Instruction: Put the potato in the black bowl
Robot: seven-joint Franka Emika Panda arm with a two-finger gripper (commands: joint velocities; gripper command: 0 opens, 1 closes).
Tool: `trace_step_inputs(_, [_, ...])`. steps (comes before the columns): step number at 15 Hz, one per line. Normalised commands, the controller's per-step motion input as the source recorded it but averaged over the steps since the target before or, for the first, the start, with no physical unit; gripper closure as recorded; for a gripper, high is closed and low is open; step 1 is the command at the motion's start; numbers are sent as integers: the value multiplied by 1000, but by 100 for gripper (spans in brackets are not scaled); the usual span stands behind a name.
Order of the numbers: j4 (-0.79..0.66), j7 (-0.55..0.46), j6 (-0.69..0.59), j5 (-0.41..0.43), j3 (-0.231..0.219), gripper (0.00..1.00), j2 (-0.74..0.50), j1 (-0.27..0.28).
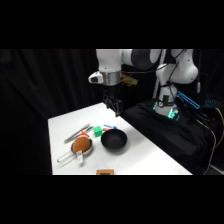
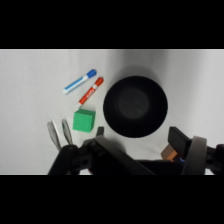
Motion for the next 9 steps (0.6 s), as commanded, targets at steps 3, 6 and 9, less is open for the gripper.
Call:
trace_step_inputs(3, [84, -5, -24, 2, 16, 0, 48, -13])
trace_step_inputs(6, [335, -34, 6, -2, 2, 0, 249, -23])
trace_step_inputs(9, [491, -42, 105, -16, -21, 0, 428, -35])
